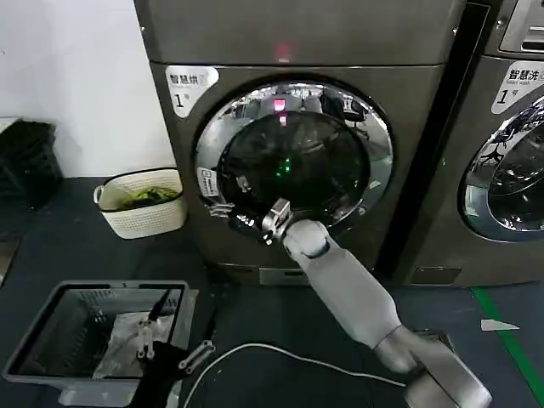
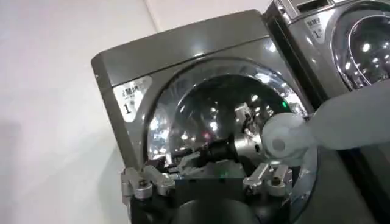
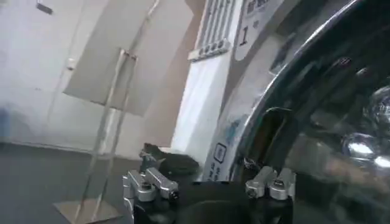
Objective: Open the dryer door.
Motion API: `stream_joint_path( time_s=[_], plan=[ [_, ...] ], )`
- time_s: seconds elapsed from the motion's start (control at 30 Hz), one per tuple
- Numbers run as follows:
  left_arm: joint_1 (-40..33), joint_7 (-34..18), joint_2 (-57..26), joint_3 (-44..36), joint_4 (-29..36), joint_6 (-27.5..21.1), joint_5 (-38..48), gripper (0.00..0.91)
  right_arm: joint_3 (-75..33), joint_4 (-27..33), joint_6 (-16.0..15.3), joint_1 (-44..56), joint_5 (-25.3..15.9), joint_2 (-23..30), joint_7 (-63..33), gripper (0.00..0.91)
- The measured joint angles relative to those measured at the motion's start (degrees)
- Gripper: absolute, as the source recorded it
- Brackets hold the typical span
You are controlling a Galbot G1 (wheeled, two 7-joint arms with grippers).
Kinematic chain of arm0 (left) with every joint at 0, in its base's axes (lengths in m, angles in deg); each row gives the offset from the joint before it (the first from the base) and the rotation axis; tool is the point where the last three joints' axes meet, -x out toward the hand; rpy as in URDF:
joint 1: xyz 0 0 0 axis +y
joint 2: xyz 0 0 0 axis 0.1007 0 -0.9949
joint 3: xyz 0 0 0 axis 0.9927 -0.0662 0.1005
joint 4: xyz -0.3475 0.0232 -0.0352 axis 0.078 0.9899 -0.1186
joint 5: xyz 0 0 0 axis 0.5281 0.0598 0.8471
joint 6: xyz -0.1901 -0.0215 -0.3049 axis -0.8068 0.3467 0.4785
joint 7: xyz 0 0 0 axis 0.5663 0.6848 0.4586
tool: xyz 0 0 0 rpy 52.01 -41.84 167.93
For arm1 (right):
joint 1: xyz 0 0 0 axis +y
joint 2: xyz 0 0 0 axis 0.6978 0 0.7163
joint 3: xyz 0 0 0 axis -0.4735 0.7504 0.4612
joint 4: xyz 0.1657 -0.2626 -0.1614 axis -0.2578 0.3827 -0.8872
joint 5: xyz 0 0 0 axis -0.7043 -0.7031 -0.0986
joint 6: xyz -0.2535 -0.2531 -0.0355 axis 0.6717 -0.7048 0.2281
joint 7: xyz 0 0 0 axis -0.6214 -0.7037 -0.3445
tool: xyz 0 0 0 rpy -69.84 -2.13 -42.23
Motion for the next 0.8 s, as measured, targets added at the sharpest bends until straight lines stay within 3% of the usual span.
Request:
stream_joint_path(
  time_s=[0.37,0.8],
  plan=[
    [-0.07,-0.04,-0.07,0.74,-0.36,0.05,0.67,0.907,1.34,-1.55,0.66,0.38,4.37,-2.14,5.9,0.907],
    [-0.96,0.0,-2.27,7.61,0.62,-4.71,9.29,0.907,4.62,-8.67,3.54,2.55,14.66,-10.26,16.95,0.907]
  ],
)
